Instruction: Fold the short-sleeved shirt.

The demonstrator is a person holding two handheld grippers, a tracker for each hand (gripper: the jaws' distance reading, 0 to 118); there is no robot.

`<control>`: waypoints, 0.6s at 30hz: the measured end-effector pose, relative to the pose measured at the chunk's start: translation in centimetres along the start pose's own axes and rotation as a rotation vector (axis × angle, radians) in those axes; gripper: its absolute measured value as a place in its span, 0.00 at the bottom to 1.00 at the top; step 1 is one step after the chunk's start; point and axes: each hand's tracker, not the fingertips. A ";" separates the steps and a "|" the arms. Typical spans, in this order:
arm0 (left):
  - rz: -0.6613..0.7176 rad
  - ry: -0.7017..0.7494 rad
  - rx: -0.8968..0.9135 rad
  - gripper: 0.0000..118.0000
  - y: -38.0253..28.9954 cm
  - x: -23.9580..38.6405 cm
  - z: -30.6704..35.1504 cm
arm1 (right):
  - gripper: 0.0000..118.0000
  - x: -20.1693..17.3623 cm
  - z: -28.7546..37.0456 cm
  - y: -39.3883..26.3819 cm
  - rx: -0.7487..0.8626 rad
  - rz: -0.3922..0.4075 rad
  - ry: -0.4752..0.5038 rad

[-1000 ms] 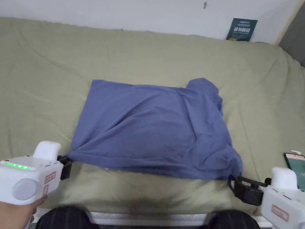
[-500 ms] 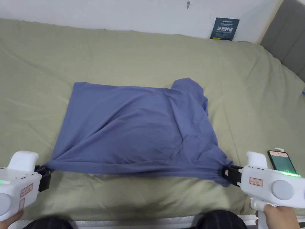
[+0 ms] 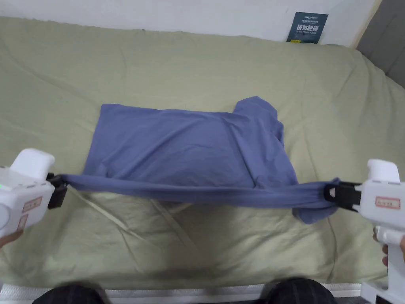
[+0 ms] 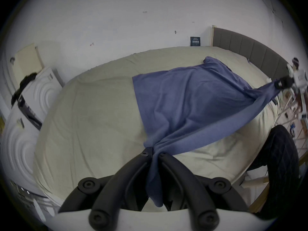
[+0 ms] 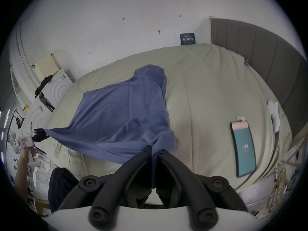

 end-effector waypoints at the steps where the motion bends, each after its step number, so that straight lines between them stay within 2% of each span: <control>1: -0.013 0.006 -0.011 0.00 0.8 -0.1 -0.5 | 0.03 0.0 -0.6 1.3 -0.008 0.007 0.003; 4: -0.019 0.022 -0.033 0.00 4.4 -0.7 -3.6 | 0.03 -0.1 -3.1 5.9 -0.018 0.020 0.001; 8: -0.040 0.031 -0.145 0.00 7.5 -0.9 -8.6 | 0.03 -0.4 -9.4 10.6 -0.129 0.035 -0.038; 11: -0.031 0.034 -0.236 0.00 8.5 -0.9 -13.3 | 0.03 -0.3 -14.4 11.6 -0.219 0.005 -0.058; 15: -0.023 0.016 -0.271 0.02 8.6 -0.9 -17.3 | 0.03 -0.2 -17.9 10.9 -0.264 0.020 -0.081; 16: -0.013 0.010 -0.268 0.11 8.5 -1.0 -17.4 | 0.06 -0.1 -18.0 10.6 -0.263 0.023 -0.080; 17: 0.006 -0.003 -0.260 0.31 8.3 -1.3 -17.3 | 0.20 0.0 -18.0 10.1 -0.254 0.033 -0.077; 18: 0.024 -0.002 -0.221 0.60 8.2 -1.5 -17.0 | 0.49 0.0 -17.7 9.8 -0.220 0.057 -0.073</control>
